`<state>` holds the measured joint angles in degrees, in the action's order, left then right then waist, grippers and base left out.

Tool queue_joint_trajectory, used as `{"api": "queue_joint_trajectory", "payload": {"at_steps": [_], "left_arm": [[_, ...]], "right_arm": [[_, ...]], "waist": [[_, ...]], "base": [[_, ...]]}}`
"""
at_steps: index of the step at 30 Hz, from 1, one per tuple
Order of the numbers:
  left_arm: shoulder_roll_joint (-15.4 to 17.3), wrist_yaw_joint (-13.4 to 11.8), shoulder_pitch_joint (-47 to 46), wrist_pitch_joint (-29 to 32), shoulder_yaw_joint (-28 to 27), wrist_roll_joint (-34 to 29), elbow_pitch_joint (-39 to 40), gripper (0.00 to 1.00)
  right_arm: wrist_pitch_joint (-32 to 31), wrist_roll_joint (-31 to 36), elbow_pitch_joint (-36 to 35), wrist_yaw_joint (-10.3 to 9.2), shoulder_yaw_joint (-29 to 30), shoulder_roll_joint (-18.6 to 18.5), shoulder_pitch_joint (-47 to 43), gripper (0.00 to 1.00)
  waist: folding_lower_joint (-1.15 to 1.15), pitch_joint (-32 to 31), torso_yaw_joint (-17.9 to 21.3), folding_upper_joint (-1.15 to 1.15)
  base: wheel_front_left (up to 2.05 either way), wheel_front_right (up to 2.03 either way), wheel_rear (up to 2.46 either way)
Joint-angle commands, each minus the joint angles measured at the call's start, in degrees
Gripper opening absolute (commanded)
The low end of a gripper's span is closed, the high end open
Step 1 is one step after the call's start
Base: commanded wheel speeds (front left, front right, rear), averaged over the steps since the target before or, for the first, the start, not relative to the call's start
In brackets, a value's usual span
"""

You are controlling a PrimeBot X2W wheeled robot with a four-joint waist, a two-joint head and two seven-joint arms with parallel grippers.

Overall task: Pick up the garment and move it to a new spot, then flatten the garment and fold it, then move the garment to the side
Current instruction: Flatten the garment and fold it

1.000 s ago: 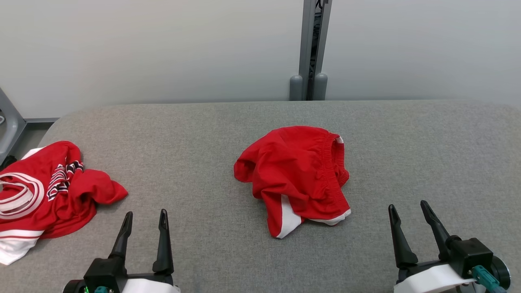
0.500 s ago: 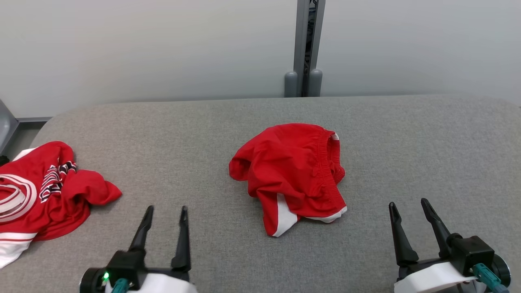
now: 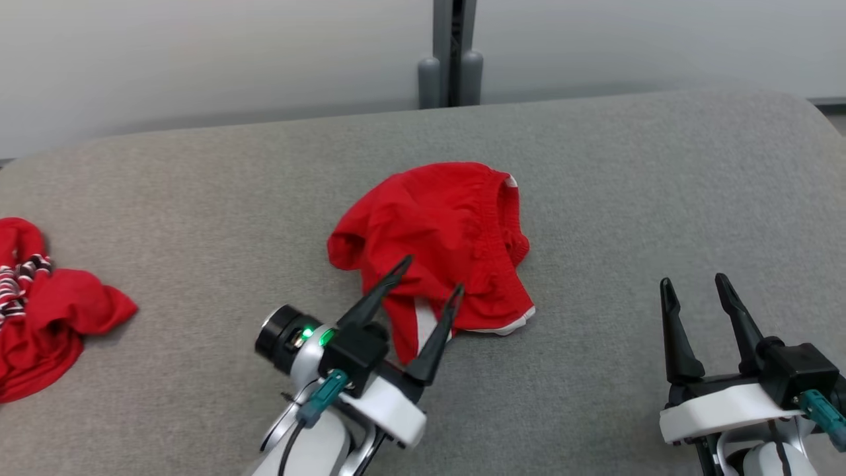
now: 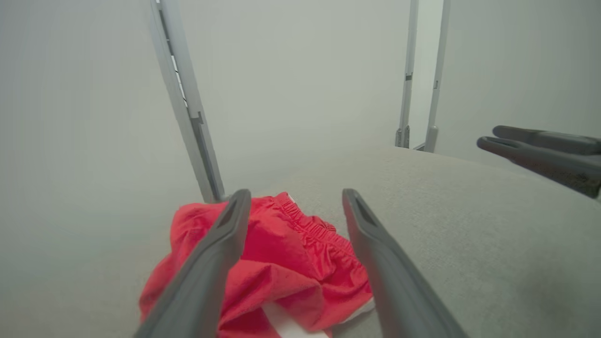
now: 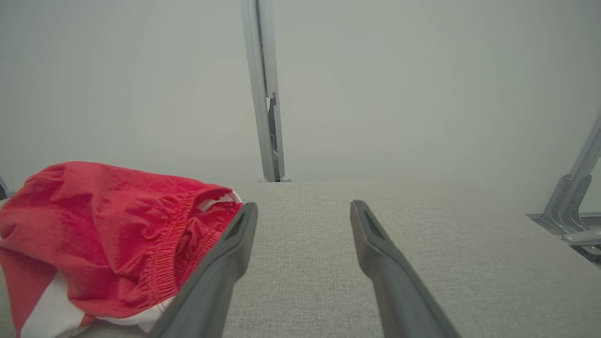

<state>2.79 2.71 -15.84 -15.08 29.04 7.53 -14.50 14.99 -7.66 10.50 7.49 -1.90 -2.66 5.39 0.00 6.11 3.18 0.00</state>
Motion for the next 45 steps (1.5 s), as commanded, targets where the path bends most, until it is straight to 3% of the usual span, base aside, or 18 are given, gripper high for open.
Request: {"api": "queue_joint_trajectory", "payload": {"at_steps": [1, 7, 12, 24, 28, 31, 32, 33, 35, 41, 45], "left_arm": [[0.2, 0.5, -2.3, -0.1, 1.4, 1.0, -1.0, 1.00], [0.2, 1.0, -10.5, 0.9, 10.8, 4.0, -6.7, 1.00], [0.2, 1.5, -15.8, 9.3, 18.2, 7.8, -13.0, 1.00], [0.2, -4.4, -23.8, 21.8, 29.4, 14.0, -22.3, 1.00], [0.2, -7.0, -25.2, 22.5, 31.7, 15.3, -23.7, 1.00], [0.2, -7.5, -26.1, 22.3, 33.2, 16.4, -25.2, 1.00], [0.2, -7.6, -26.5, 21.9, 33.7, 16.8, -25.6, 0.82], [0.2, -7.6, -26.5, 21.9, 33.7, 16.8, -25.6, 0.82], [0.2, -7.9, -26.7, 20.8, 34.7, 17.5, -26.3, 0.00], [0.2, -8.9, -27.9, 14.9, 35.8, 21.4, -25.7, 0.00], [0.2, -8.7, -28.4, 9.5, 33.1, 28.4, -22.8, 0.00]], "right_arm": [[0.3, 0.0, 0.2, 0.01, 0.5, -0.4, 0.6, 1.00], [0.3, -1.2, 0.5, 0.00, -0.1, -0.4, 2.7, 1.00], [0.3, -2.0, 0.7, 0.00, -0.6, -0.4, 3.6, 1.00], [0.3, -2.3, 1.1, 0.01, -0.8, -0.4, 5.3, 1.00], [0.3, -2.2, 0.9, 0.01, -1.0, -0.4, 5.9, 1.00], [0.3, -2.4, 0.7, 0.01, -1.5, -0.4, 5.9, 1.00], [0.3, -2.4, 0.6, 0.01, -1.5, -0.4, 5.8, 1.00], [0.3, -2.4, 0.6, 0.01, -1.5, -0.4, 5.8, 1.00], [0.3, -2.5, 0.7, 0.01, -1.8, -0.4, 5.9, 1.00], [0.3, -2.3, 0.9, 0.01, -2.2, -0.4, 5.9, 1.00], [0.3, -2.1, 1.2, 0.01, -2.1, -0.4, 5.3, 1.00]], "waist": [[0.00, 2.0, 1.9, 0.00], [0.00, 4.4, 5.1, 0.00], [0.00, 5.7, 7.3, 0.00], [0.00, 7.7, 9.4, 0.00], [0.00, 7.9, 9.6, 0.00], [0.00, 8.0, 9.6, 0.00], [0.00, 8.0, 9.6, 0.00], [0.00, 8.0, 9.6, 0.00], [0.00, 8.1, 9.7, 0.00], [0.00, 7.7, 9.6, 0.00], [0.00, 6.6, 9.5, 0.00]], "base": [[0.00, 0.00, 0.00], [0.00, 0.00, 0.00], [0.00, 0.00, 0.00], [0.00, 0.00, 0.00], [0.00, 0.00, 0.00], [0.00, 0.00, 0.00], [0.00, 0.00, 0.00], [0.00, 0.00, 0.00], [0.00, 0.00, 0.00], [0.00, 0.00, 0.00], [0.00, 0.00, 0.00]]}}
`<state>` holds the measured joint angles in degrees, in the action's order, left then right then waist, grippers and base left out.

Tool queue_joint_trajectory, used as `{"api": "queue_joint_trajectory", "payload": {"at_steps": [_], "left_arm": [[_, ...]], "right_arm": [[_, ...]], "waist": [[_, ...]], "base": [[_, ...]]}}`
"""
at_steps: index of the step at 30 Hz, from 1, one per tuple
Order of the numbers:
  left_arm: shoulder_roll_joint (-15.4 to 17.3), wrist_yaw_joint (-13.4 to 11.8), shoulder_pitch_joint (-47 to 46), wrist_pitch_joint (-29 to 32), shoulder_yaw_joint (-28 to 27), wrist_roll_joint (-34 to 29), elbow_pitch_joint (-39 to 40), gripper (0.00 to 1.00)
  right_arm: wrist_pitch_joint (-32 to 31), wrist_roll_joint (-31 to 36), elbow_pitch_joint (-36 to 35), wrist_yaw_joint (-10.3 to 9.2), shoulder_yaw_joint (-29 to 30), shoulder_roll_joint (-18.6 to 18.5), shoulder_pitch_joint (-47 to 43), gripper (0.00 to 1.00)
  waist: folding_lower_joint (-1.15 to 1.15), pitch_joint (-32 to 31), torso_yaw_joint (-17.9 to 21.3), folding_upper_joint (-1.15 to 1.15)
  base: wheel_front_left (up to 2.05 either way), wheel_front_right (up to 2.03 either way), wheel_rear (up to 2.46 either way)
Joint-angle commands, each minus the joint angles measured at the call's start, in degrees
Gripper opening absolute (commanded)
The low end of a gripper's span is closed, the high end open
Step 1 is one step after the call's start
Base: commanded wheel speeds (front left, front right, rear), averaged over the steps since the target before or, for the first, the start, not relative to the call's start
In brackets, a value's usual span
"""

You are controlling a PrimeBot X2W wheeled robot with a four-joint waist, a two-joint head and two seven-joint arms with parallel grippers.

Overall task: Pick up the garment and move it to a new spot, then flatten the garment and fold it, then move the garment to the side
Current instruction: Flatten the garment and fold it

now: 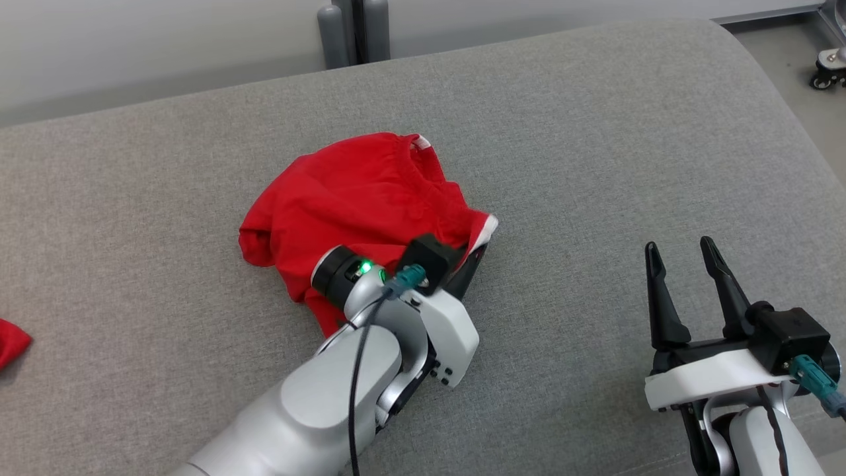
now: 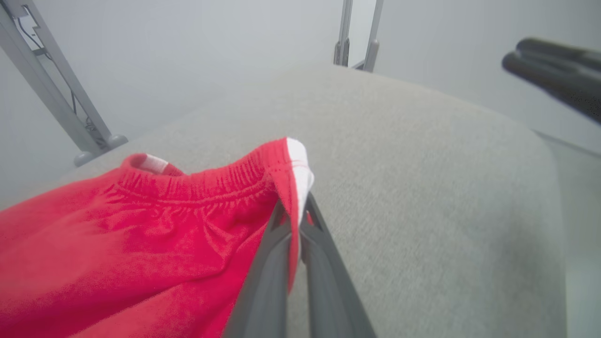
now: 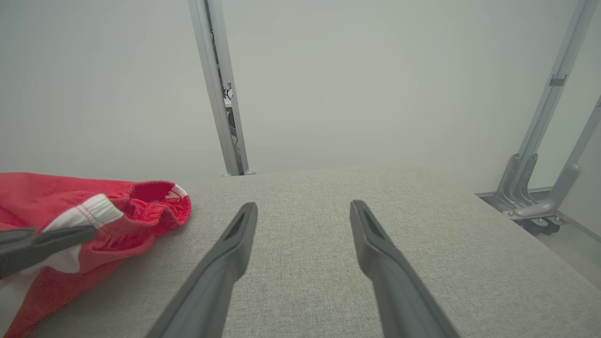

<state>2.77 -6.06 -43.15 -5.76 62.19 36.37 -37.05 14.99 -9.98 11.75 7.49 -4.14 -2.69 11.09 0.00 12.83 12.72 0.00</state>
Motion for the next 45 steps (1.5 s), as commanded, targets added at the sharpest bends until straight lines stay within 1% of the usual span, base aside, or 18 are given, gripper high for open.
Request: {"api": "queue_joint_trajectory", "payload": {"at_steps": [1, 4, 5, 9, 14, 16, 17, 21, 23, 26, 30, 31, 35, 40, 41, 43, 44, 45], "left_arm": [[0.2, 0.2, -1.3, -1.3, -0.9, 1.8, 0.9, 0.00], [0.2, 0.7, -2.4, -5.7, -3.4, 9.0, 4.9, 0.00], [0.2, 1.4, -3.6, -7.6, -4.9, 13.7, 7.7, 0.00], [0.3, 2.6, -5.8, -9.3, -9.7, 24.5, 14.4, 0.00], [0.2, 4.1, -5.1, -9.3, -21.4, 34.2, 25.0, 0.00], [0.3, 3.4, -4.2, -9.4, -24.1, 35.1, 26.7, 0.00], [0.2, 3.0, -3.5, -9.3, -24.4, 35.6, 26.7, 0.00], [0.3, 1.5, 0.0, -9.4, -25.1, 36.4, 23.5, 0.00], [0.3, 1.4, 3.2, -9.4, -26.9, 36.6, 21.0, 0.00], [0.2, 1.6, 8.4, -9.4, -30.7, 36.0, 17.1, 0.00], [0.2, 2.5, 14.3, -9.4, -37.5, 34.2, 13.0, 0.00], [0.2, 2.5, 14.3, -9.4, -37.5, 34.2, 13.0, 0.00], [0.2, 3.3, 18.3, -9.4, -42.5, 34.3, 10.0, 0.00], [0.3, 4.0, 21.6, -9.4, -46.7, 33.2, 7.5, 0.00], [0.2, 4.1, 21.8, -9.4, -47.3, 33.0, 7.1, 0.11], [0.2, 4.1, 22.4, -9.4, -48.1, 31.6, 6.4, 0.46], [0.2, 4.1, 22.6, -9.4, -48.4, 30.9, 6.1, 0.76], [0.2, 4.2, 22.7, -9.4, -48.6, 29.4, 6.1, 1.00]], "right_arm": [[0.3, 0.3, 0.0, 0.01, 0.1, -0.4, -0.6, 1.00], [0.3, 0.2, 0.4, 0.01, 0.0, -0.4, -1.1, 1.00], [0.3, 0.0, 0.5, 0.01, -0.3, -0.4, -1.3, 1.00], [0.3, -0.1, 1.0, 0.01, -0.6, -0.4, -2.4, 1.00], [0.3, 0.2, 0.9, 0.01, -0.4, -0.4, -2.8, 1.00], [0.3, 0.4, 1.0, 0.01, -0.6, -0.4, -2.9, 1.00], [0.3, 0.4, 0.9, 0.01, -0.6, -0.4, -2.8, 1.00], [0.3, 0.4, 0.5, 0.01, -0.4, -0.4, -2.4, 1.00], [0.3, 0.3, 0.3, 0.01, -0.3, -0.4, -2.2, 1.00], [0.3, 0.1, -0.1, 0.01, 0.3, -0.4, -2.1, 1.00], [0.3, 0.0, -0.1, 0.01, 0.8, -0.4, -2.3, 1.00], [0.3, 0.0, -0.1, 0.01, 0.8, -0.4, -2.3, 1.00], [0.3, -0.1, 0.0, 0.01, 0.9, -0.4, -2.6, 1.00], [0.3, -0.1, 0.3, 0.01, -0.1, -0.4, -2.6, 1.00], [0.3, -0.2, 0.3, 0.01, -0.4, -0.4, -2.7, 1.00], [0.3, -0.6, 0.6, 0.01, -1.2, -0.4, -3.0, 1.00], [0.3, -0.8, 0.7, 0.01, -1.7, -0.4, -3.1, 1.00], [0.3, -1.0, 0.8, 0.01, -2.3, -0.4, -3.2, 1.00]], "waist": [[0.00, -0.6, -0.1, 0.00], [0.00, -1.9, -0.1, 0.00], [0.00, -2.8, -0.2, 0.00], [0.00, -4.6, -0.1, 0.00], [0.00, -5.4, -0.6, 0.00], [0.00, -5.5, -1.0, 0.00], [0.00, -5.4, -1.3, 0.00], [0.00, -4.8, -2.4, 0.00], [0.00, -4.3, -2.9, 0.00], [0.00, -3.5, -3.8, 0.00], [0.00, -3.0, -5.0, 0.00], [0.00, -3.0, -5.0, 0.00], [0.00, -3.1, -5.8, 0.00], [0.00, -2.9, -6.6, 0.00], [0.00, -2.8, -6.8, 0.00], [0.00, -2.8, -7.1, 0.00], [0.00, -2.7, -7.2, 0.00], [0.00, -2.7, -7.3, 0.00]], "base": [[0.00, 0.00, 0.00], [0.00, 0.00, 0.00], [0.00, 0.00, 0.00], [0.00, 0.00, 0.00], [0.00, 0.00, 0.00], [0.00, 0.00, 0.00], [0.00, 0.00, 0.00], [0.00, 0.00, 0.00], [0.00, 0.00, 0.00], [0.00, 0.00, 0.00], [0.00, 0.00, 0.00], [0.00, 0.00, 0.00], [0.00, 0.00, 0.00], [0.00, 0.00, 0.00], [0.00, 0.00, 0.00], [0.00, 0.00, 0.00], [0.00, 0.00, 0.00], [0.00, 0.00, 0.00]]}}
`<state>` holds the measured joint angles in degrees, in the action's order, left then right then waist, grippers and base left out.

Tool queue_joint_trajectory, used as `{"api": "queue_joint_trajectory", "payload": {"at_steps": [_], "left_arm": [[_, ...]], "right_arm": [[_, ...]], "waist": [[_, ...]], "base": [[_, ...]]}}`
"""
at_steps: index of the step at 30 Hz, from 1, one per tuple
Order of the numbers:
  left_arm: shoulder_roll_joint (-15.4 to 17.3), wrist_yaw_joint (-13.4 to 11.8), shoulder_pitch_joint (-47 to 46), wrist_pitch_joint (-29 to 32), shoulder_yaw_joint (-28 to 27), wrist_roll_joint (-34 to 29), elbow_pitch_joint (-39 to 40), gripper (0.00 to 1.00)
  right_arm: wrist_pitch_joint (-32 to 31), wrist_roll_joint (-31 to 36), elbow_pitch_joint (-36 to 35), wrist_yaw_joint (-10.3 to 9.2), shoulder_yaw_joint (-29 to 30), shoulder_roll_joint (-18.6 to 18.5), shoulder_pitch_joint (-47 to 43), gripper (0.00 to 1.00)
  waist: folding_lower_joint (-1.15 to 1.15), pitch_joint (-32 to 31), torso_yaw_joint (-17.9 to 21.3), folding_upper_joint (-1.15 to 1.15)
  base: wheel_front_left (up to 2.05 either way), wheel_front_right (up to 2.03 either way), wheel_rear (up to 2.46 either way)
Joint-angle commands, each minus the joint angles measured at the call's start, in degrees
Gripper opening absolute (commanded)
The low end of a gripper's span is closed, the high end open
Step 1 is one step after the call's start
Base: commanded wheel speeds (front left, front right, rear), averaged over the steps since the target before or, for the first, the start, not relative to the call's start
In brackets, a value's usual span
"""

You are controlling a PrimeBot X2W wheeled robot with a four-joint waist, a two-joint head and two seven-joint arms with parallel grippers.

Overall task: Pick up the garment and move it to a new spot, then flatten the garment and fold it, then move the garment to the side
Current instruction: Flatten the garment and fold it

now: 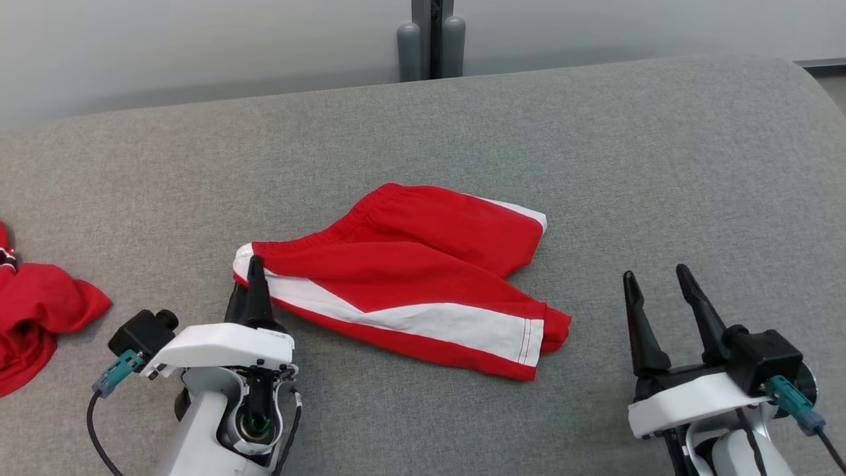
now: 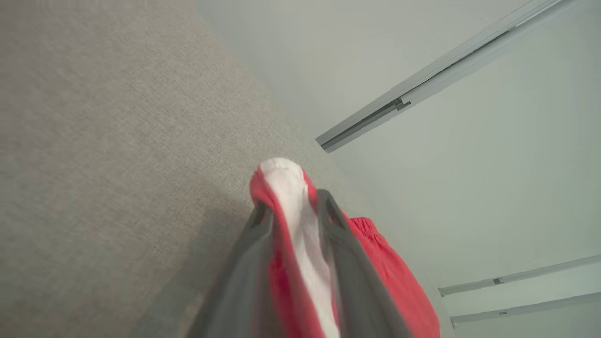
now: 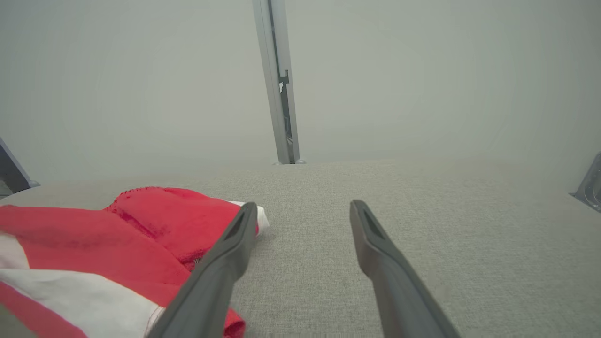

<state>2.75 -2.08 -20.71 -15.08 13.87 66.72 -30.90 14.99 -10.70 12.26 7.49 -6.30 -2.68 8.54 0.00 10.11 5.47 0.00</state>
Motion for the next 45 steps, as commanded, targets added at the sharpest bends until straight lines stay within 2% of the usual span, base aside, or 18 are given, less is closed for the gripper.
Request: {"api": "queue_joint_trajectory", "payload": {"at_steps": [1, 8, 12, 15, 25, 27, 32, 35, 38, 41, 42, 43, 44, 45], "left_arm": [[0.2, 0.4, 0.1, -0.1, -0.3, -3.1, 0.2, 1.00], [0.2, -0.1, 3.6, -0.1, -1.7, -24.3, 8.1, 1.00], [0.2, -0.7, 7.1, -0.1, -2.7, -33.5, 14.0, 1.00], [0.3, -0.9, 10.0, -0.1, -2.7, -37.8, 17.3, 1.00], [0.2, -2.6, 15.7, -0.1, -0.5, -43.2, 24.1, 1.00], [0.2, -2.9, 16.1, -0.1, -0.2, -44.0, 24.6, 1.00], [0.2, -3.2, 16.5, -0.1, 0.1, -44.3, 25.1, 1.00], [0.2, -3.4, 16.0, -0.1, 0.5, -44.1, 25.2, 1.00], [0.2, -3.4, 15.4, -0.1, 1.2, -44.0, 24.8, 1.00], [0.3, -3.5, 14.8, -0.1, 1.7, -44.1, 24.5, 1.00], [0.2, -3.6, 14.8, -0.1, 1.8, -43.9, 24.5, 1.00], [0.2, -3.6, 14.8, -0.1, 1.9, -43.7, 24.5, 1.00], [0.2, -3.6, 15.0, -0.1, 2.0, -43.6, 24.5, 1.00], [0.2, -3.7, 15.2, -0.1, 2.0, -43.6, 24.5, 1.00]], "right_arm": [[0.3, -0.7, 0.4, 0.01, -0.9, -0.4, -0.7, 1.00], [0.3, -3.7, 1.0, 0.01, -7.5, -1.4, -1.1, 1.00], [0.3, -5.6, 1.6, 0.01, -11.4, -2.9, -1.8, 1.00], [0.3, -7.3, 2.2, 0.01, -15.0, -4.3, -2.0, 1.00], [0.3, -9.8, 3.6, 0.00, -22.6, -9.6, -6.0, 1.00], [0.3, -9.1, 4.3, 0.00, -22.3, -10.5, -5.8, 1.00], [0.3, -7.1, 5.3, 0.01, -19.1, -9.8, -5.0, 1.00], [0.3, -7.9, 7.1, 0.01, -19.0, -8.8, -3.3, 1.00], [0.3, -6.6, 11.7, 0.00, -20.1, -9.0, -0.7, 1.00], [0.3, -6.9, 15.4, 0.01, -20.1, -7.6, 1.3, 1.00], [0.3, -6.8, 16.4, 0.01, -20.3, -7.7, 1.8, 0.77], [0.3, -6.7, 17.3, 0.00, -20.5, -7.8, 2.3, 0.44], [0.3, -6.5, 17.9, 0.00, -20.5, -8.0, 2.7, 0.31], [0.3, -6.5, 18.1, 0.00, -20.6, -8.0, 2.9, 0.00]], "waist": [[0.00, 0.1, -0.2, 0.00], [0.00, -0.1, -1.3, 0.00], [0.00, -0.1, -2.7, 0.00], [0.00, -0.2, -4.0, 0.00], [0.00, -1.0, -7.1, 0.00], [0.00, -0.8, -7.2, 0.00], [0.00, 0.2, -6.9, 0.00], [0.00, 0.8, -6.9, 0.00], [0.00, 1.0, -7.5, 0.00], [0.00, 0.7, -8.4, 0.00], [0.00, 0.6, -8.7, 0.00], [0.00, 0.5, -8.9, 0.00], [0.00, 0.3, -9.1, 0.00], [0.00, 0.1, -9.3, 0.00]], "base": [[0.00, 0.00, 0.00], [0.00, 0.00, 0.00], [0.00, 0.00, 0.00], [0.00, 0.00, 0.00], [0.00, 0.00, 0.00], [0.00, 0.00, 0.00], [0.00, 0.00, 0.00], [0.00, 0.00, 0.00], [0.00, 0.00, 0.00], [0.00, 0.00, 0.00], [0.00, 0.00, 0.00], [0.00, 0.00, 0.00], [0.00, 0.00, 0.00], [0.00, 0.00, 0.00]]}}
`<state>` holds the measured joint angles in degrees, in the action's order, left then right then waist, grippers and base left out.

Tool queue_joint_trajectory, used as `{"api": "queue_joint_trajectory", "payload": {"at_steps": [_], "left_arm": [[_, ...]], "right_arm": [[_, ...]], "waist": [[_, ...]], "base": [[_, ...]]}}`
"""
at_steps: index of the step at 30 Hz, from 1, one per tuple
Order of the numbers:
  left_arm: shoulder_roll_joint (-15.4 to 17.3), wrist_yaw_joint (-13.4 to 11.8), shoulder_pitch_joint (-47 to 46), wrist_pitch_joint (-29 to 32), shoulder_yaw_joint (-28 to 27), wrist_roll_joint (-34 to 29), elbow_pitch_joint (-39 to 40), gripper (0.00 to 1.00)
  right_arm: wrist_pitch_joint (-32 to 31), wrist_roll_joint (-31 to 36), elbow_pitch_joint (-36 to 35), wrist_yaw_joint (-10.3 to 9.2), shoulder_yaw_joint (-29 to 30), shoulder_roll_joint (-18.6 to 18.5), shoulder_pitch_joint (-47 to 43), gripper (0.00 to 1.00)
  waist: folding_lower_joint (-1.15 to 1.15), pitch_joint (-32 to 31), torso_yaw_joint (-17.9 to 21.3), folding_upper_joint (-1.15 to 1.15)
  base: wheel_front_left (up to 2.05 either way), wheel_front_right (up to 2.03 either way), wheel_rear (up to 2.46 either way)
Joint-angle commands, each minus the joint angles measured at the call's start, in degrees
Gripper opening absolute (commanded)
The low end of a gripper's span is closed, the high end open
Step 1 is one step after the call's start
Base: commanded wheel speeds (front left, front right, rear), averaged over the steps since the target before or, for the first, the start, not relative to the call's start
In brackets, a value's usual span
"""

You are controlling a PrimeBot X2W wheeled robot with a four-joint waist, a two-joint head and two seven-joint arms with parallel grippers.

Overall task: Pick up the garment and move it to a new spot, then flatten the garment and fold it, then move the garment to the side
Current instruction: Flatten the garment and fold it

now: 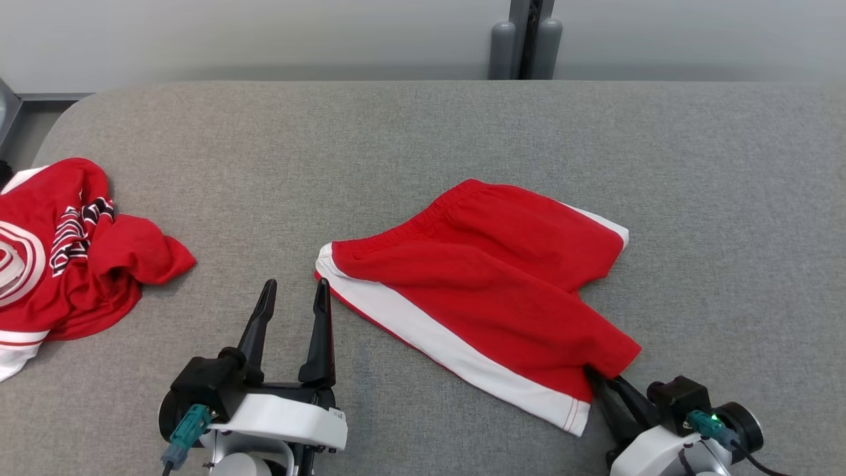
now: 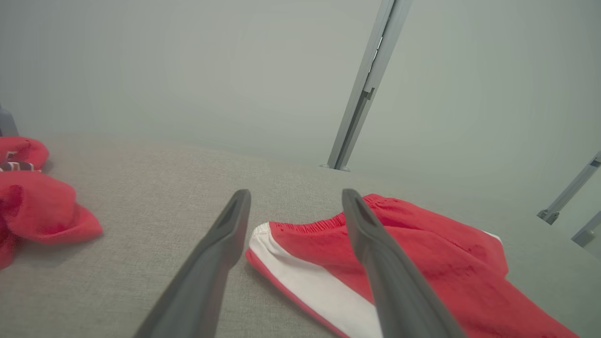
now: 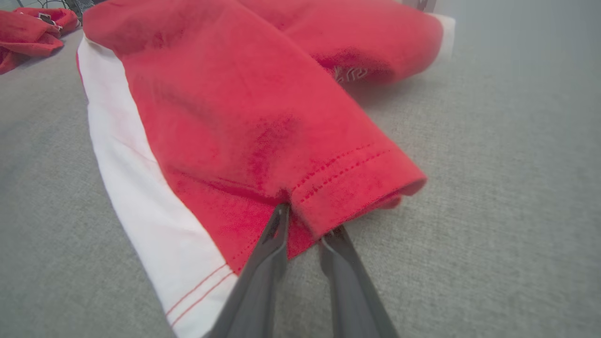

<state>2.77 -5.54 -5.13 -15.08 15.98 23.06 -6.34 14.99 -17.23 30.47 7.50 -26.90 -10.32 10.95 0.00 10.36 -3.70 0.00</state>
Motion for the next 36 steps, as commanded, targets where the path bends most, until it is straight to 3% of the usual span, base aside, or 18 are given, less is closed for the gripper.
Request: {"api": "queue_joint_trajectory", "payload": {"at_steps": [1, 8, 18, 23, 24, 25, 31, 36], "left_arm": [[0.2, -0.3, -0.1, -0.1, -0.1, 0.1, 0.0, 1.00], [0.2, -0.3, 0.3, -0.1, 0.4, -0.1, 0.1, 1.00], [0.2, 0.3, -1.6, -0.1, 0.8, -0.6, -0.4, 1.00], [0.2, 0.8, -2.5, -0.1, 1.2, -1.2, -1.2, 1.00], [0.2, 0.8, -2.7, -0.1, 1.3, -1.2, -1.4, 1.00], [0.2, 1.0, -2.9, -0.1, 1.4, -1.2, -1.6, 1.00], [0.2, 0.6, -2.3, -0.1, 0.8, -0.5, -1.8, 1.00], [0.2, 0.7, -1.2, -0.1, -0.1, -0.9, -1.5, 1.00]], "right_arm": [[0.3, 0.3, -0.1, -0.01, 0.1, -0.6, 0.7, 0.00], [0.3, 4.4, -2.3, -0.01, 5.5, -4.6, 0.9, 0.00], [0.3, 9.0, 2.9, -0.01, 5.8, -11.7, 10.2, 0.00], [0.3, 10.2, 7.2, -0.01, 5.7, -11.4, 14.4, 0.00], [0.3, 10.4, 7.8, -0.01, 5.7, -11.1, 14.7, 0.42], [0.3, 10.6, 8.3, -0.01, 5.7, -10.7, 14.9, 1.00], [0.3, 12.1, 6.8, -0.01, 9.7, -9.2, 12.3, 1.00], [0.3, 12.9, -0.8, -0.01, 15.6, -5.4, 7.9, 1.00]], "waist": [[0.00, -0.2, -0.3, 0.00], [0.00, -0.5, -1.3, 0.00], [0.00, 1.4, -1.6, 0.00], [0.00, 2.2, -1.2, 0.00], [0.00, 2.3, -1.1, 0.00], [0.00, 2.3, -1.1, 0.00], [0.00, 1.5, -0.1, 0.00], [0.00, -0.1, 2.0, 0.00]], "base": [[0.00, 0.00, 0.00], [0.00, 0.00, 0.00], [0.00, 0.00, 0.00], [0.00, 0.00, 0.00], [0.00, 0.00, 0.00], [0.00, 0.00, 0.00], [0.00, 0.00, 0.00], [0.00, 0.00, 0.00]]}}
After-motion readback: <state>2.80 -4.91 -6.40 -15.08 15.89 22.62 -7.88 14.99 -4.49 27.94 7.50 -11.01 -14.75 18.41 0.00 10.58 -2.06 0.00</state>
